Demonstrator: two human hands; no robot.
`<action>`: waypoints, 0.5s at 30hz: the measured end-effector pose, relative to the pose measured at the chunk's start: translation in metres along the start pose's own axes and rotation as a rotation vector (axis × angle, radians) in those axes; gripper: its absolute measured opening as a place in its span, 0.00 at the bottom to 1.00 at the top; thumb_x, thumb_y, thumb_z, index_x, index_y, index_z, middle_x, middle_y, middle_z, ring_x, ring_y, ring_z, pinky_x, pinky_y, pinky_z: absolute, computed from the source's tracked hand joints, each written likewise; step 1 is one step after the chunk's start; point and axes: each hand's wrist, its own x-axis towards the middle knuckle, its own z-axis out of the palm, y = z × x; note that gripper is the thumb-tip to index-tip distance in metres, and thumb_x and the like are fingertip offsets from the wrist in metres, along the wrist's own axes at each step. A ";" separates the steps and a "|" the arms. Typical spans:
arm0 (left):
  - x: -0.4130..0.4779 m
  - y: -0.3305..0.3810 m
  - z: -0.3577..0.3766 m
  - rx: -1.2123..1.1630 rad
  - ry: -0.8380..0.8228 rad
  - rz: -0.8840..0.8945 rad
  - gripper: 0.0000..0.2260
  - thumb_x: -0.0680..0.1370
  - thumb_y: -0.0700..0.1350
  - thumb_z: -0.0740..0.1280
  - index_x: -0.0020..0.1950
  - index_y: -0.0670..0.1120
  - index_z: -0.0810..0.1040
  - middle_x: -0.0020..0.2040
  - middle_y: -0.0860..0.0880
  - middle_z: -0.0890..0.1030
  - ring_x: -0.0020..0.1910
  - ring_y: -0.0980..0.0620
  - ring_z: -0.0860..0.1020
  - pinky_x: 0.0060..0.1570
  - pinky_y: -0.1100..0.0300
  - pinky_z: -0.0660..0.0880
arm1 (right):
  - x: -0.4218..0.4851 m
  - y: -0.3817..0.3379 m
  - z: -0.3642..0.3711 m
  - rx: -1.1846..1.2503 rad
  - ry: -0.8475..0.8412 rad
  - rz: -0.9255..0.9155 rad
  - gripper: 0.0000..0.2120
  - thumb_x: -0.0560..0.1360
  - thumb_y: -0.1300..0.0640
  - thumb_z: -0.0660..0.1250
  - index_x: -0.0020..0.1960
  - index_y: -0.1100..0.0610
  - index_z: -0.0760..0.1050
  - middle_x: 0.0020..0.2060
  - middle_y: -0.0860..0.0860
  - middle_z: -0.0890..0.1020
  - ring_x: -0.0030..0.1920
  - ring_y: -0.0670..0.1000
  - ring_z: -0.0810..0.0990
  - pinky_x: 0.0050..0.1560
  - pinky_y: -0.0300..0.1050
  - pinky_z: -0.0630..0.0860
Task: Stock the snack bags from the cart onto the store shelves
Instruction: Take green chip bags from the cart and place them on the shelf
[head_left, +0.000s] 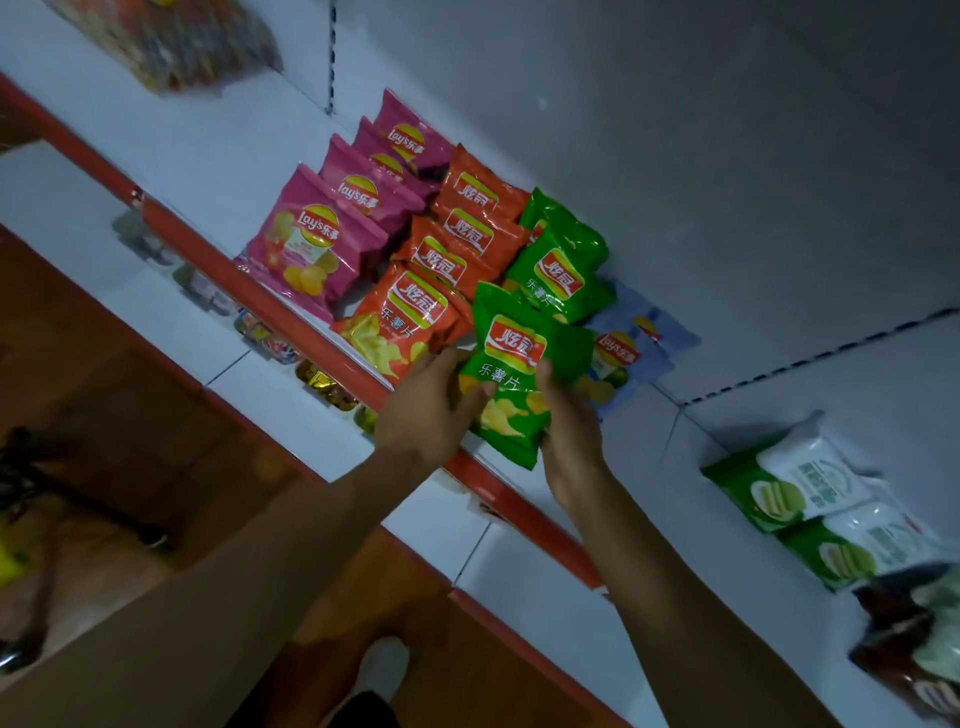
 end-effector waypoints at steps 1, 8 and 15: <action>0.000 -0.002 0.001 -0.007 0.008 -0.008 0.20 0.79 0.53 0.61 0.69 0.49 0.69 0.61 0.48 0.77 0.58 0.47 0.76 0.52 0.50 0.77 | 0.004 -0.001 -0.003 0.030 0.006 -0.018 0.26 0.71 0.39 0.64 0.64 0.51 0.73 0.59 0.52 0.81 0.57 0.52 0.81 0.55 0.51 0.79; -0.006 -0.030 0.007 0.147 0.108 -0.106 0.18 0.78 0.53 0.63 0.68 0.51 0.72 0.64 0.49 0.77 0.65 0.45 0.70 0.61 0.45 0.71 | 0.041 0.000 -0.018 -0.126 0.249 -0.086 0.18 0.75 0.72 0.60 0.45 0.50 0.78 0.58 0.57 0.78 0.61 0.58 0.76 0.59 0.52 0.75; 0.003 -0.043 0.015 0.342 0.230 -0.101 0.20 0.76 0.55 0.65 0.66 0.48 0.75 0.61 0.46 0.75 0.62 0.43 0.67 0.59 0.48 0.63 | 0.071 0.012 0.007 -0.217 0.227 -0.163 0.18 0.74 0.75 0.58 0.54 0.58 0.78 0.55 0.54 0.76 0.60 0.54 0.74 0.53 0.45 0.74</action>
